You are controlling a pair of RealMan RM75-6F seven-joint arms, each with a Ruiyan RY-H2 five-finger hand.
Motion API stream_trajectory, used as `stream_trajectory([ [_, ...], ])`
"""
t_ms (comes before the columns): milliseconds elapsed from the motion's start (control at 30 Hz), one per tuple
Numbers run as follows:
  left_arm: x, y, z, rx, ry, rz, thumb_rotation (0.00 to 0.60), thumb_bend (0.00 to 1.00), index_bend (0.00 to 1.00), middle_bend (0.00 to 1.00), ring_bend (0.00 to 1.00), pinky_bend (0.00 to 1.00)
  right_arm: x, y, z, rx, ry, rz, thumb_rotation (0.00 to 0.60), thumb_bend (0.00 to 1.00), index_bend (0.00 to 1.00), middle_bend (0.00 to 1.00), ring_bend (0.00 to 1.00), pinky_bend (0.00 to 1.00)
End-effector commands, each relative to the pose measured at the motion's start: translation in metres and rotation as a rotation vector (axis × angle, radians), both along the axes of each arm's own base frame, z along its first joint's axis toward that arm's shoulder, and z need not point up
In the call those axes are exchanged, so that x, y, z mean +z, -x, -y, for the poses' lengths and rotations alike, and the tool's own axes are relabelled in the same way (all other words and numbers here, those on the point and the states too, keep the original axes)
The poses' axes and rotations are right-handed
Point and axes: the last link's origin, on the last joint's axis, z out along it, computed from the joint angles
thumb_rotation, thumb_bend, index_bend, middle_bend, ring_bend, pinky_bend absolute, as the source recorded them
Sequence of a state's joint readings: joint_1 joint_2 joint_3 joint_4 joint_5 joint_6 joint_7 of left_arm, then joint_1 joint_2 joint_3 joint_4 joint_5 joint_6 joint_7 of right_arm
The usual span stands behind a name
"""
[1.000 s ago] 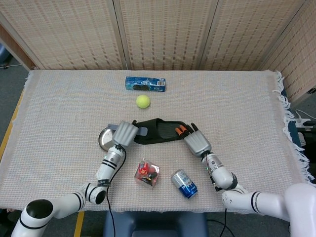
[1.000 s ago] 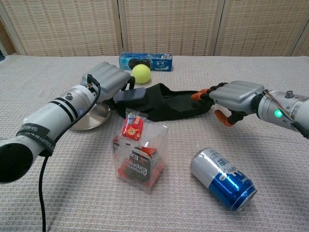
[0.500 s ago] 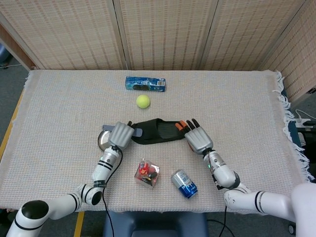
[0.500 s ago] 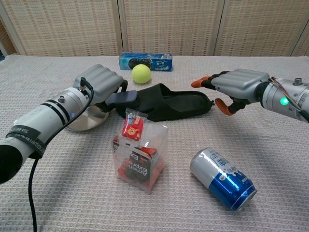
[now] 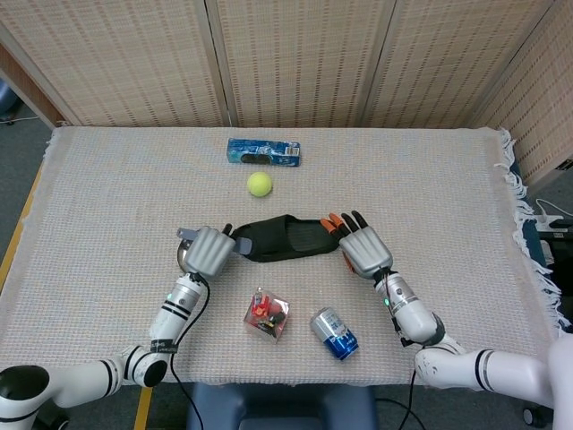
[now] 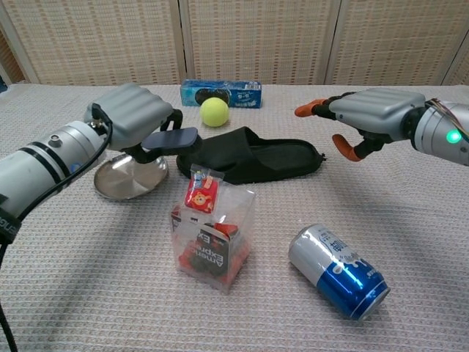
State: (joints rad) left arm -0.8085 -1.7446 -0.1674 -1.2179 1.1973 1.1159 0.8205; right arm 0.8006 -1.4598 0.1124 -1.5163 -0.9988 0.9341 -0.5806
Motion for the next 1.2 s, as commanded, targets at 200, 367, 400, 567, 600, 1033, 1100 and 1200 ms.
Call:
stream_trajectory([
  [200,0.005,0.050,0.004,0.084,-0.003,-0.142,0.600,0.45,0.53,0.64,0.82,1.00,0.005,-0.003,-0.003,0.000,0.006,0.020,0.600,0.71,0.00,0.00,0.00,0.00],
  [367,0.001,0.061,0.000,0.091,-0.014,-0.194,0.600,0.45,0.52,0.62,0.82,1.00,0.007,-0.005,-0.005,-0.001,0.000,0.016,0.600,0.71,0.00,0.00,0.00,0.00],
  [400,0.000,0.062,-0.001,0.089,-0.016,-0.204,0.600,0.45,0.51,0.62,0.82,1.00,0.007,-0.005,-0.006,-0.001,0.000,0.016,0.600,0.71,0.00,0.00,0.00,0.00],
  [567,-0.001,0.067,-0.003,0.084,-0.022,-0.268,0.600,0.45,0.38,0.52,0.82,1.00,0.007,-0.007,-0.007,-0.004,-0.005,0.015,0.600,0.71,0.00,0.00,0.00,0.00],
  [600,-0.001,0.067,-0.003,0.088,-0.021,-0.271,0.600,0.45,0.34,0.49,0.82,1.00,0.007,-0.007,-0.007,-0.004,-0.007,0.015,0.600,0.71,0.00,0.00,0.00,0.00],
  [1033,0.005,0.054,0.003,0.141,-0.008,-0.205,0.600,0.41,0.00,0.14,0.78,1.00,0.013,-0.006,-0.009,-0.009,0.014,0.014,0.600,0.71,0.00,0.00,0.00,0.00],
  [1100,0.012,0.047,0.006,0.135,-0.005,-0.170,0.600,0.41,0.00,0.12,0.77,1.00,0.019,-0.003,-0.011,-0.011,0.029,0.020,0.600,0.69,0.00,0.00,0.00,0.00],
  [1200,0.030,0.037,0.017,0.144,0.018,-0.064,0.600,0.39,0.00,0.09,0.72,1.00,0.036,0.007,-0.023,-0.023,0.054,0.023,0.600,0.48,0.00,0.00,0.00,0.00],
])
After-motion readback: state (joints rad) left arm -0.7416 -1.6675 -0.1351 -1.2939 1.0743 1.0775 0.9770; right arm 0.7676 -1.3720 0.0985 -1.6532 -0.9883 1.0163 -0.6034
